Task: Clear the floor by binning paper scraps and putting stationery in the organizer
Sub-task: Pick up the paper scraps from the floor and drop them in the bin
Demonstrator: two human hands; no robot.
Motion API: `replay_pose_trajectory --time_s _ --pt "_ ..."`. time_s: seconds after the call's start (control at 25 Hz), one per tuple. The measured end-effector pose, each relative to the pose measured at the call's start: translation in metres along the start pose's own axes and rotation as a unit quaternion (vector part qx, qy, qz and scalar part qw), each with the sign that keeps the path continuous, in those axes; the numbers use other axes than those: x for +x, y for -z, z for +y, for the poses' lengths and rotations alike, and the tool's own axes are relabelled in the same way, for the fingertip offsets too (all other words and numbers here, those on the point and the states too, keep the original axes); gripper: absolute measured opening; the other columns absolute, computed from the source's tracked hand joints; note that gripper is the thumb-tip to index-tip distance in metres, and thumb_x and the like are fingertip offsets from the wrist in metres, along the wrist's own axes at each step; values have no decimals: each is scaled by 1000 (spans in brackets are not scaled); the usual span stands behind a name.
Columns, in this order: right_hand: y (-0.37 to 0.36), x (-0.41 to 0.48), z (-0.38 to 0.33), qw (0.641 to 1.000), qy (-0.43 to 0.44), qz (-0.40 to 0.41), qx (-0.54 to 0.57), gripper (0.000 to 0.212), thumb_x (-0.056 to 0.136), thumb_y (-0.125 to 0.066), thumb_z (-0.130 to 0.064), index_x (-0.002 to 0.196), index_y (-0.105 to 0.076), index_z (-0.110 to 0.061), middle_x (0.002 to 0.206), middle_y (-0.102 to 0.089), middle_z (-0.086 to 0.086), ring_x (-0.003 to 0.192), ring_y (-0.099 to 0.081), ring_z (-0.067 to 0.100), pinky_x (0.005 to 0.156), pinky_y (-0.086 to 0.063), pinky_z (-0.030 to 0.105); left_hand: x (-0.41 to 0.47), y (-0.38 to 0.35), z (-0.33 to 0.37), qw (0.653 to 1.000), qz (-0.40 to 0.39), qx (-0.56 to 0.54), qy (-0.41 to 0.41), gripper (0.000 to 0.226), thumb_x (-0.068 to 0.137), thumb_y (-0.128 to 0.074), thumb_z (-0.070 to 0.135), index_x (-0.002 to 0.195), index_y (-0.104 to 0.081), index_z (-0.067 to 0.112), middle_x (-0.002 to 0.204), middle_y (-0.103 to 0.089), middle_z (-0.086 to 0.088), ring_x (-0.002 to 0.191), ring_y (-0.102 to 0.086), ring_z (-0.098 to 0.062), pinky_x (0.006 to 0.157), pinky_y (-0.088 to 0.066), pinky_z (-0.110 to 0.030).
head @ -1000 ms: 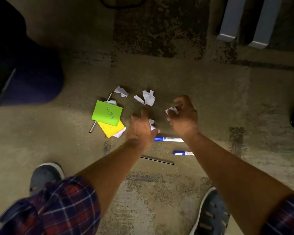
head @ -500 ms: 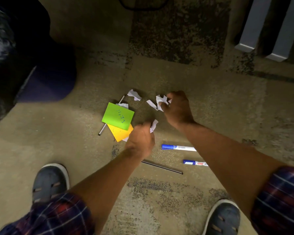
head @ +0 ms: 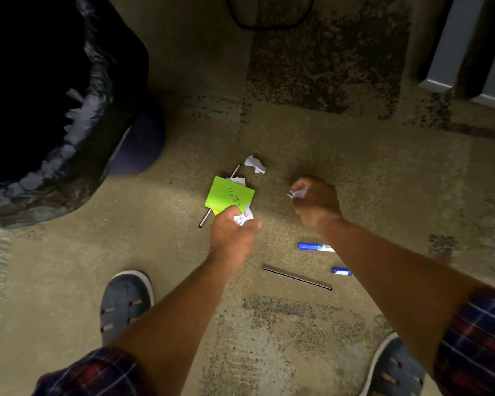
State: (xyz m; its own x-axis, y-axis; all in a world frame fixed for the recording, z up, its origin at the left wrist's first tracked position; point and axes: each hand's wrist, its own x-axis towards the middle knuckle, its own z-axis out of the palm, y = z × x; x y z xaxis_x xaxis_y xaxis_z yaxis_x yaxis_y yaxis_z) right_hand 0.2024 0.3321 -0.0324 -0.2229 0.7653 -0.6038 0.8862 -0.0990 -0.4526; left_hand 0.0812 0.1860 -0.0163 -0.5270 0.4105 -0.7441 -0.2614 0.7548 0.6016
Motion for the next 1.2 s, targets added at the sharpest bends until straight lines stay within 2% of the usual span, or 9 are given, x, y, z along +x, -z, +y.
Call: replay_pose_trajectory --time_s 0.12,0.2,0.4,0.52,0.64,0.76,0.92,1.0,1.2 --pt "19 -26 -11 976 -97 1 196 31 78 -73 9 79 -71 -22 83 -71 5 59 -66 15 63 -65 37 -12 11 16 997 1 -63 32 27 85 -74 1 76 -51 12 45 -55 15 38 -40 -1 43 -34 -19" --pt "32 -48 -27 949 -124 -7 291 29 79 -73 11 83 -72 -17 83 -69 4 56 -64 7 56 -62 29 -23 21 33 995 10 -91 37 14 86 -70 2 86 -58 9 53 -65 11 40 -49 0 44 -39 -18" --pt "63 -103 -88 906 -133 -44 400 23 90 -66 9 101 -71 -10 100 -71 14 73 -67 19 55 -57 23 -66 57 85 982 -11 -184 42 46 85 -60 -1 116 -66 31 79 -83 -4 63 -74 -9 43 -48 -19" --pt "76 -135 -134 866 -137 -70 476 23 90 -68 11 111 -66 2 104 -72 24 77 -71 30 62 -64 27 -95 92 119 975 -21 -221 29 45 78 -64 2 109 -78 31 87 -83 -7 66 -74 -13 48 -53 -23" --pt "81 -159 -182 850 -110 -73 509 29 88 -71 10 116 -66 4 108 -72 26 78 -73 32 71 -67 32 -118 135 145 966 -15 -258 1 37 76 -65 6 104 -80 25 80 -80 -9 59 -68 -8 47 -50 -20" --pt "77 -176 -229 853 -77 -77 511 24 88 -72 8 109 -69 -2 101 -75 23 74 -76 29 65 -65 31 -128 176 165 961 10 -277 2 30 92 -61 2 106 -78 22 83 -78 -16 66 -67 -19 54 -51 -28" --pt "60 -190 -290 852 -56 -86 514 23 86 -73 4 106 -69 -7 78 -79 14 73 -79 32 59 -63 29 -127 228 188 949 43 -312 7 26 94 -59 3 111 -73 18 87 -80 -22 72 -77 -33 62 -62 -36" --pt "49 -193 -320 856 -50 -92 507 23 86 -72 2 107 -68 -8 76 -79 14 76 -80 33 63 -64 32 -119 253 199 939 82 -335 9 26 94 -60 2 111 -73 16 90 -78 -22 77 -80 -35 69 -67 -42" --pt "20 -186 -374 858 -73 -96 499 29 89 -63 8 113 -68 -8 113 -72 25 100 -76 38 87 -65 45 -82 302 210 922 120 -364 50 36 95 -62 3 128 -66 16 124 -74 -20 112 -75 -38 90 -64 -47"
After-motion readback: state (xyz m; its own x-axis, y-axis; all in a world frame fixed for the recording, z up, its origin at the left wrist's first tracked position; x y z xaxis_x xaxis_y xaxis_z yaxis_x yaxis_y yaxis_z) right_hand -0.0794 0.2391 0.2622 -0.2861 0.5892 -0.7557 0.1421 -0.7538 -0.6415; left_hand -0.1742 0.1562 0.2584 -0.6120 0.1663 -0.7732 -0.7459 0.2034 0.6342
